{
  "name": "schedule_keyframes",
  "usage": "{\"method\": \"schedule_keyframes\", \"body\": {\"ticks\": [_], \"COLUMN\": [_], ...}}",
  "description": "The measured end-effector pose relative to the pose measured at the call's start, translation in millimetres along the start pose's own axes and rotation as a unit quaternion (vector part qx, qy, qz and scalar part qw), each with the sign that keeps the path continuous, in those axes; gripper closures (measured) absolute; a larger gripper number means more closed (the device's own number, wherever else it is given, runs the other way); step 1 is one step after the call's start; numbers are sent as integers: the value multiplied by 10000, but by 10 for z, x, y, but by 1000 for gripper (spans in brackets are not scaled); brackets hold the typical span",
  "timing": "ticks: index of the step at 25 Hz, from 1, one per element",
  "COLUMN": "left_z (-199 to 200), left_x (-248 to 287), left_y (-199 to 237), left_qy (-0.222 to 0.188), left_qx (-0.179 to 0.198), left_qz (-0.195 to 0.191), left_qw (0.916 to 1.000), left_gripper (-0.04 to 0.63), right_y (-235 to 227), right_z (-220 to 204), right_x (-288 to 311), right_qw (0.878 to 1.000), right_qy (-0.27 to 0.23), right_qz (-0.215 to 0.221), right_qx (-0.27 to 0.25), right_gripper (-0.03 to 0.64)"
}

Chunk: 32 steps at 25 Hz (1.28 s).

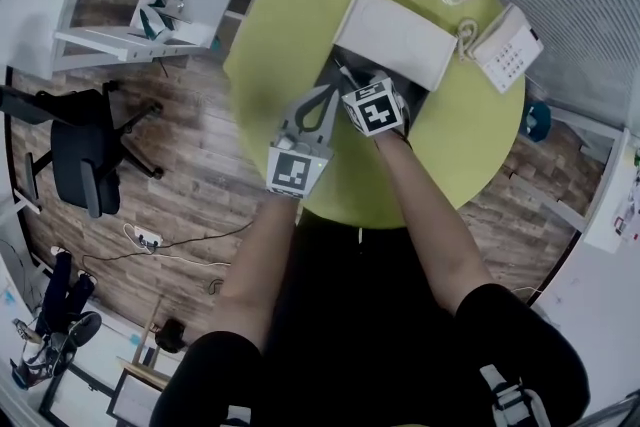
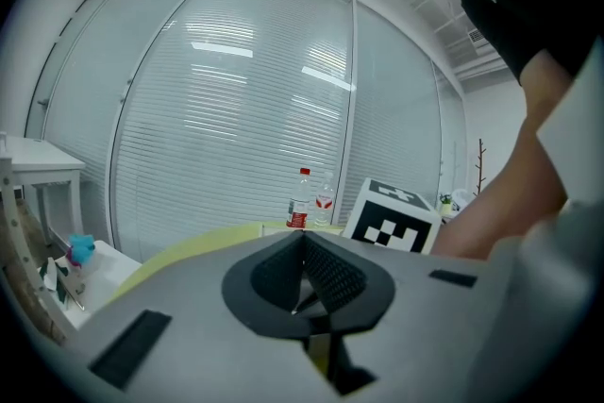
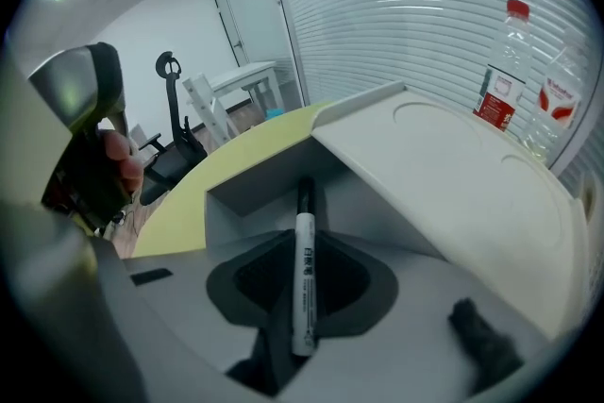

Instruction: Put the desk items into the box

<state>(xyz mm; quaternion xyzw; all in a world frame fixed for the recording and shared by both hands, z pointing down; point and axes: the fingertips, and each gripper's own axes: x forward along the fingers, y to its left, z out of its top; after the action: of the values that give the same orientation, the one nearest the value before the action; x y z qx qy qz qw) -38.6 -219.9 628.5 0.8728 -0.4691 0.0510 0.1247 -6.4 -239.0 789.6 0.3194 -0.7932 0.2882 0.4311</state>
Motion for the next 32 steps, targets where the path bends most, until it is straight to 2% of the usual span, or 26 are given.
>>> {"method": "schedule_keyframes", "body": {"ticks": [3,7,11,17,22,32], "left_z": [39,96,205,486,632,1283], "left_x": [-66,-182,-312,-467,-556,-709], "left_y": [-3,-5,-28,-252,-534,-1377], "left_qy": [-79,23,195,153,319,214], "left_qx": [3,17,95,178,-73,193], "left_qz": [-12,-15,8,-283,-366,-574], "left_qw": [10000,10000,9998,9993,9988,9979], "left_gripper": [589,589,589,589,589,589], "right_y": [100,136,287,486,604,599], "right_z": [34,116,195,205,84,-11], "right_x": [-34,-206,-620,-1416,-2012,-3134], "right_qw": [9999,9998,9979,9927,9893,9710], "right_qy": [36,-149,-469,-907,-1095,-2119], "right_qz": [96,23,46,36,60,451], "right_qx": [-2,-117,-455,-789,-958,-1013], "right_gripper": [535,526,526,531,541,586]}}
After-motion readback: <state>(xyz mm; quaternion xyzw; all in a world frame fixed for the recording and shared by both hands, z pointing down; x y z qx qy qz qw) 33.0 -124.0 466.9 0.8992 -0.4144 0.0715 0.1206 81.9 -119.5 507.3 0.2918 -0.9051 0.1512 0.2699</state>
